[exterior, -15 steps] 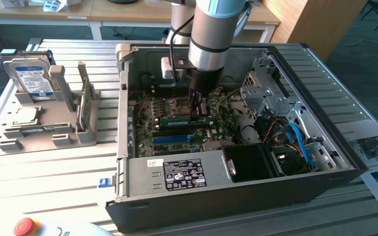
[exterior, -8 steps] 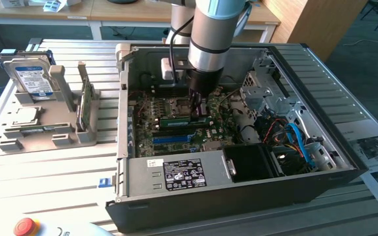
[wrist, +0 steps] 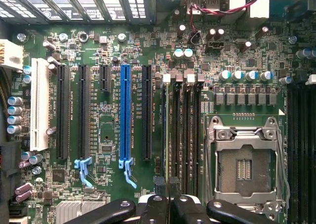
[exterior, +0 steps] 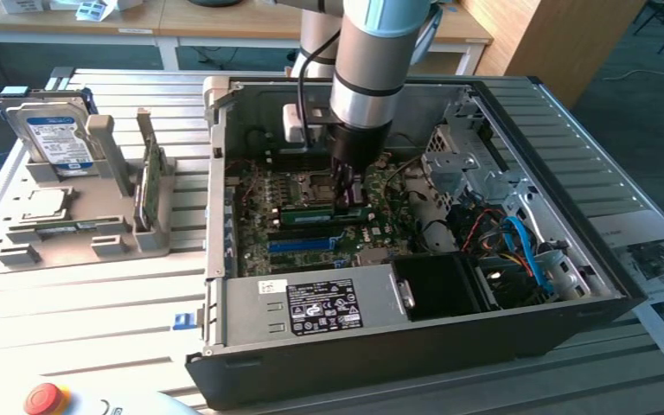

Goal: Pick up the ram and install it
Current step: 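Insert the ram into the slot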

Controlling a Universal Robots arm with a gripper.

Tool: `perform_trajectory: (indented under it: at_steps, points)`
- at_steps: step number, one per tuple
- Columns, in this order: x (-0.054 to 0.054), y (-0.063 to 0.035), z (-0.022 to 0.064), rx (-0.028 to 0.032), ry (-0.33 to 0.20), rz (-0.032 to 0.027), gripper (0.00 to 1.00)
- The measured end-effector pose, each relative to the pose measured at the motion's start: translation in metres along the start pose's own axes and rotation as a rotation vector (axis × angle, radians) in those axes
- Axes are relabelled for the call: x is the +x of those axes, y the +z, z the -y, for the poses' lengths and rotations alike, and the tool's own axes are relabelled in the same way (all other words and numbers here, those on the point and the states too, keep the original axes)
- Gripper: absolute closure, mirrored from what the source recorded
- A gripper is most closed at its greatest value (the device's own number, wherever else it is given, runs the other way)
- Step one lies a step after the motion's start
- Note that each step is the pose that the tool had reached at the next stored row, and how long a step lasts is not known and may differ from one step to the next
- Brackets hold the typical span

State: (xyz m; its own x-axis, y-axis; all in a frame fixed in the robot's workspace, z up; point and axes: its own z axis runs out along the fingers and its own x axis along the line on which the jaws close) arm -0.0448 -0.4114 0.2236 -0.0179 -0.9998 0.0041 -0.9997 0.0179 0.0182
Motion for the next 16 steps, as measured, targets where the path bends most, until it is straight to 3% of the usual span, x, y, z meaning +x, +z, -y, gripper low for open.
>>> perform_trajectory:
  at_steps: [14,16]
  points:
    - [0.0,0.0005,0.0,0.0,0.0,0.0001,0.88]
    - [0.0,0.0005,0.0,-0.0001,0.0,-0.0001,0.82]
